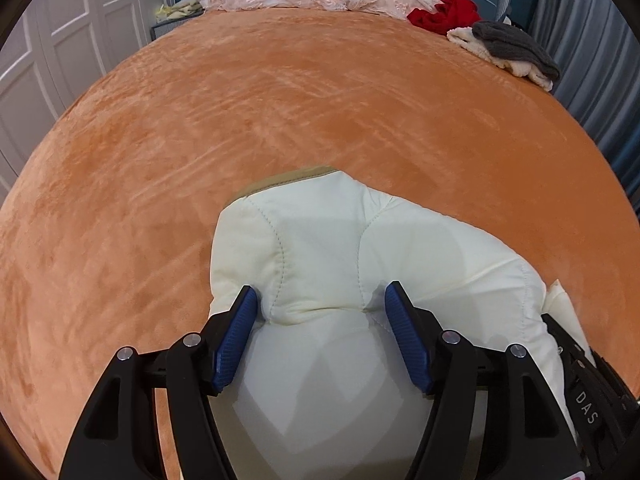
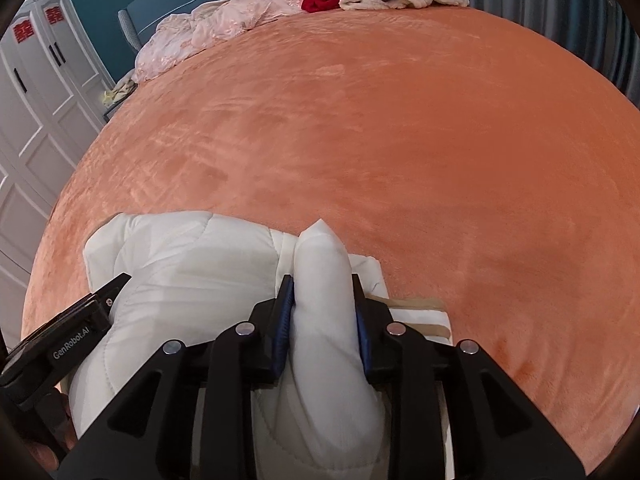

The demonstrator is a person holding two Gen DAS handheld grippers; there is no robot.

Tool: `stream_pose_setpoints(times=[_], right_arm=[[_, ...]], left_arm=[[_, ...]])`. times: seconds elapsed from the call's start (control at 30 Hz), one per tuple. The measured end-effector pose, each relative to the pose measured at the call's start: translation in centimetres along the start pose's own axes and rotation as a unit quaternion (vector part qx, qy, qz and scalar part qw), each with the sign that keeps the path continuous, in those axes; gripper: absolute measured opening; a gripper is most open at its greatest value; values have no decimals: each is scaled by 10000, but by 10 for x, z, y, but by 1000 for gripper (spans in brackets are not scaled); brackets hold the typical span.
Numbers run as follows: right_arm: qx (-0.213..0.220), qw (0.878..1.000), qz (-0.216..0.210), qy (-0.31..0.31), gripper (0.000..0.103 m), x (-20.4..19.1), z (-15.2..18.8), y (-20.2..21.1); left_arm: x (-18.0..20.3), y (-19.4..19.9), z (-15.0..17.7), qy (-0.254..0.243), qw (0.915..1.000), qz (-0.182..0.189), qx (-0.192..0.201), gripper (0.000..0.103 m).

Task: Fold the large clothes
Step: 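Grasp the folded jacket edge with both grippers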

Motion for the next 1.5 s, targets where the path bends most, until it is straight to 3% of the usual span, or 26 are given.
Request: stream_pose_setpoints(times=[0.6,0.8,0.9,1.0,1.1,1.17,1.27,1.37,1.43,1.5], right_arm=[[234,9997,-114,-9,26,2,4,-11],[273,9996,-107,-9,26,1,4,-10],[196,9995,-222,-73,26,4,1,-7],[-58,9974,-626,-365,29,15,-4,16],[29,9904,-1248,-592,38,27,9,68],[-42,9900,-1347,-427,46,32,26,94],[-330,9889,-1429,-233,54,36,56,114],[-663,9884,-1365,-11,53,36,85,118],[-835,9876,-1322,114,34,36,101,117],[-957,9857,-1379,152,25,35,114,118]], left_arm=[[5,-14,1,-81,9989,-399,211,67],[6,-14,0,-81,9988,-444,197,67],[2,-12,-1,-25,9995,-282,146,67],[-7,7,2,-58,10000,-72,17,67],[-19,45,22,0,9999,150,-20,67],[-25,66,40,119,9989,449,-107,67],[-29,89,69,84,9988,454,-177,67],[-31,100,98,16,9987,412,-288,67],[-35,103,114,126,9979,489,-406,67],[-39,106,125,215,9975,481,-463,67]])
Point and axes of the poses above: each gripper's, at about its wrist camera, not at the fingertips, and y roughly against the way its jaws point, x to its right, z to its underside, the point moved 3 cm from there along -y, roughly the way its jaws point, and after that the axes turned 6 degrees about -x, right-handed, at the moved point
